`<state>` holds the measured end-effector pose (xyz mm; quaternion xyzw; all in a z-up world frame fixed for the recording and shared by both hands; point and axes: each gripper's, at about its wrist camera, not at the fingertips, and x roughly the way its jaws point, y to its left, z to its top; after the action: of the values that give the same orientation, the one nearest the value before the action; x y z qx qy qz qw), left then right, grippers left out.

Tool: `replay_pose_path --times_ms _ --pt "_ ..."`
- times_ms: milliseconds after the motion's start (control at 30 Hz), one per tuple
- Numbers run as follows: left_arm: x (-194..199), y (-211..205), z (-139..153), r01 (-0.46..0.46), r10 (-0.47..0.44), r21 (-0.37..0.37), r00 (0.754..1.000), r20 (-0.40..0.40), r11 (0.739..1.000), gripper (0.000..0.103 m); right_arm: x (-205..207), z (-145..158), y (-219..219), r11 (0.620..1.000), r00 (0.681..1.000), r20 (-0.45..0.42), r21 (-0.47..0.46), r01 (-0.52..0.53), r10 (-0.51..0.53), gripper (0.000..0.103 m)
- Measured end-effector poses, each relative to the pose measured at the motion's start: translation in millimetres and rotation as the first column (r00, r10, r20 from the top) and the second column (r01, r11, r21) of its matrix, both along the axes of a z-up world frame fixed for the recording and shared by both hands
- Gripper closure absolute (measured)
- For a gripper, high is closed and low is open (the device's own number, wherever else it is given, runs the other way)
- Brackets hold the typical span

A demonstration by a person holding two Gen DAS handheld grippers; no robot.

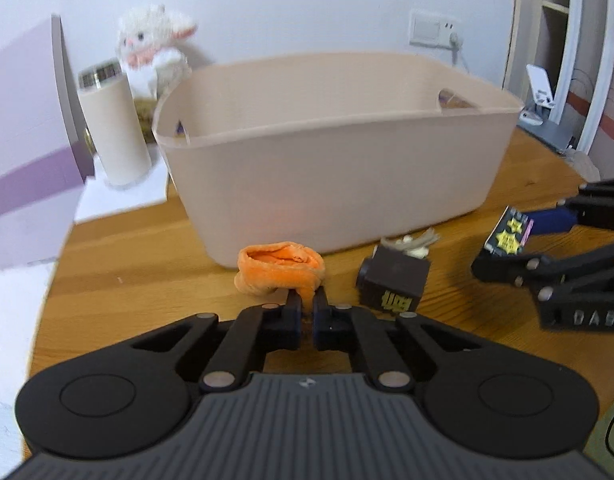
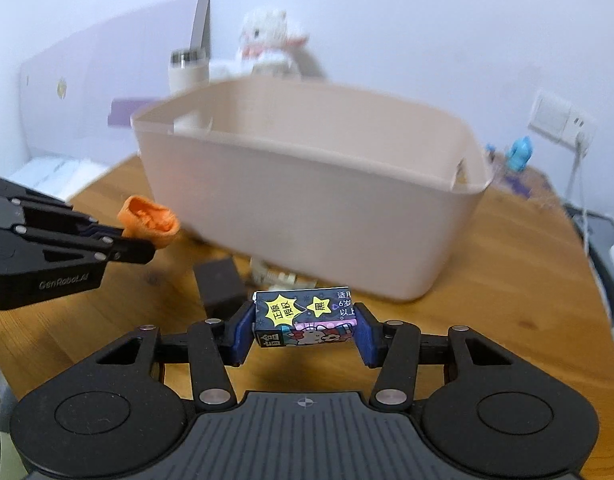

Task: Organize objects
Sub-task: 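Lift both items into the bin and open both tools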

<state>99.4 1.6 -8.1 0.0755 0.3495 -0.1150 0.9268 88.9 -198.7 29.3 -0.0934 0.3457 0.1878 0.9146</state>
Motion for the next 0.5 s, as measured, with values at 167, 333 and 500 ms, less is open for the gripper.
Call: replay_pose_path --times_ms 167,333,500 --pt "-10.8 2.0 30.4 -0.005 0.005 -0.001 0.998 0.07 1.0 0.097 -6.0 34.8 -7.1 1.0 0.996 0.085 0.027 0.008 -0.01 0.055" --pt "-10.9 3.6 58.7 -0.018 0.018 -0.002 0.991 0.135 1.0 0.097 -2.0 62.4 -12.2 0.998 0.988 0.154 0.051 0.021 -0.029 0.055" --pt "2.7 2.6 79.3 -0.038 0.036 0.005 0.983 0.179 0.999 0.097 10.6 85.7 -17.8 0.998 0.978 0.201 0.057 0.04 -0.051 0.055"
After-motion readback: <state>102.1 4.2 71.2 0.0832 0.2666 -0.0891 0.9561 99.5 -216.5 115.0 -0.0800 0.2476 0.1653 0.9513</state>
